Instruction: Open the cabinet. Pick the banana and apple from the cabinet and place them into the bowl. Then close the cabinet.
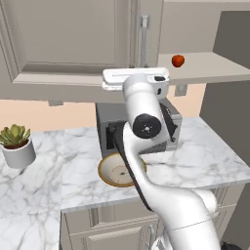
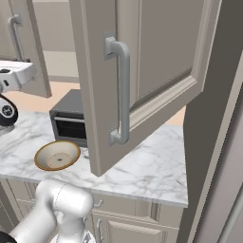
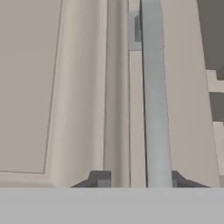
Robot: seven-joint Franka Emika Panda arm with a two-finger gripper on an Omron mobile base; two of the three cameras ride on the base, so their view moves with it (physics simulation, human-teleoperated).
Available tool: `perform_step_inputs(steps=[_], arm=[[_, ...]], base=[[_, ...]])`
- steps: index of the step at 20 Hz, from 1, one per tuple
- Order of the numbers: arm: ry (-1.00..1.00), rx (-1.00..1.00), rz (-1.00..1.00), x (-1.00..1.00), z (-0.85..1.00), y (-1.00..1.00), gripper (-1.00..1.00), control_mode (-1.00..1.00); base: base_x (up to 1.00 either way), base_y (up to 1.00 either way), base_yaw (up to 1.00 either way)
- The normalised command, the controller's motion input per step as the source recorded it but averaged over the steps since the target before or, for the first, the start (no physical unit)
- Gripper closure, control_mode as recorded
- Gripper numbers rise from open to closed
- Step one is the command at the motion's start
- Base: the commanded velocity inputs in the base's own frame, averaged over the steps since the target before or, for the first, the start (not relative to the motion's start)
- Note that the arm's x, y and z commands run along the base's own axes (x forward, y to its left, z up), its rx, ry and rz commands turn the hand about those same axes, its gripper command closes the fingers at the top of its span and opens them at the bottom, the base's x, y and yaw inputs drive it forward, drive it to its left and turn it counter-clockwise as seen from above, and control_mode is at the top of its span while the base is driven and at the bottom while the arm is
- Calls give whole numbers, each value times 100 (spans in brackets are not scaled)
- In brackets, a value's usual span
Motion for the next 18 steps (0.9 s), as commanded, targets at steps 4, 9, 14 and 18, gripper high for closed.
perform_step_inputs(steps=[4,9,14,18], arm=[[0,0,-14,-100,0,100,100,-100],[0,0,-15,-100,0,100,100,-100],[3,-2,-13,-53,-3,76,-100,-100],[0,0,0,-13,0,1,-100,-100]], base=[[0,0,0],[0,0,0],[0,0,0],[0,0,0]])
